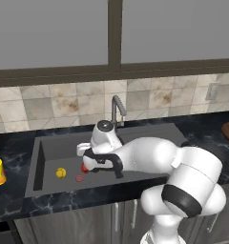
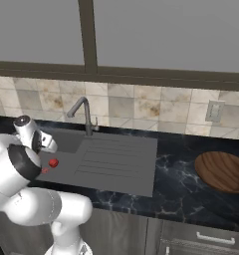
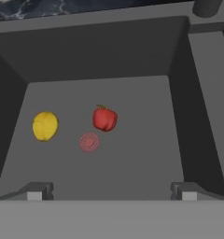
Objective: Remove the lemon and bell pepper from the sink. Then move the bowl and cup from the counter to the sink for washing.
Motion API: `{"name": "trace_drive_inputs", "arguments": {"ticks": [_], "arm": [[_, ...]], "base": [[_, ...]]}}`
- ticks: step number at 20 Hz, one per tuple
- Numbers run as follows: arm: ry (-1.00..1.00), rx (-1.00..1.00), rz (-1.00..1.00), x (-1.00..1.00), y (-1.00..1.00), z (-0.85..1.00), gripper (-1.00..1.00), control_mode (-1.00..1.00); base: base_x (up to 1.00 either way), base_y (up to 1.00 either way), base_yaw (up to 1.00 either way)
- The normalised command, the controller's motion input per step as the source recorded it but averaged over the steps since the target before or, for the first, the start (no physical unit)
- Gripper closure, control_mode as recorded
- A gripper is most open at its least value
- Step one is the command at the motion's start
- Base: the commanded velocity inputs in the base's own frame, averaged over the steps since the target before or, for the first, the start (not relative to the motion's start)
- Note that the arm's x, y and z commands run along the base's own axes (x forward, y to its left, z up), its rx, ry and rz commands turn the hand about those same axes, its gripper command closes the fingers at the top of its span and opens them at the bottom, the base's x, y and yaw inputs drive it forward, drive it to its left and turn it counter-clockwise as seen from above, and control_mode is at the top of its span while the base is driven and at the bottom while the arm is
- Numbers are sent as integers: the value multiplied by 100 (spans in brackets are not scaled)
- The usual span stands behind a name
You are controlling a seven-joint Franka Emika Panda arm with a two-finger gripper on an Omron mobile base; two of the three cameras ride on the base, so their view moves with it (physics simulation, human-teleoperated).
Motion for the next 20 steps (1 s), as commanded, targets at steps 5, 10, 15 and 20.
{"name": "trace_drive_inputs", "arguments": {"ticks": [5,10,15,20], "arm": [[0,0,0,16,5,-19,-100,-100],[0,0,0,16,11,-17,-100,-100],[0,0,0,14,13,-13,-100,-100],[0,0,0,13,10,-12,-100,-100]], "base": [[0,0,0],[0,0,0],[0,0,0],[0,0,0]]}}
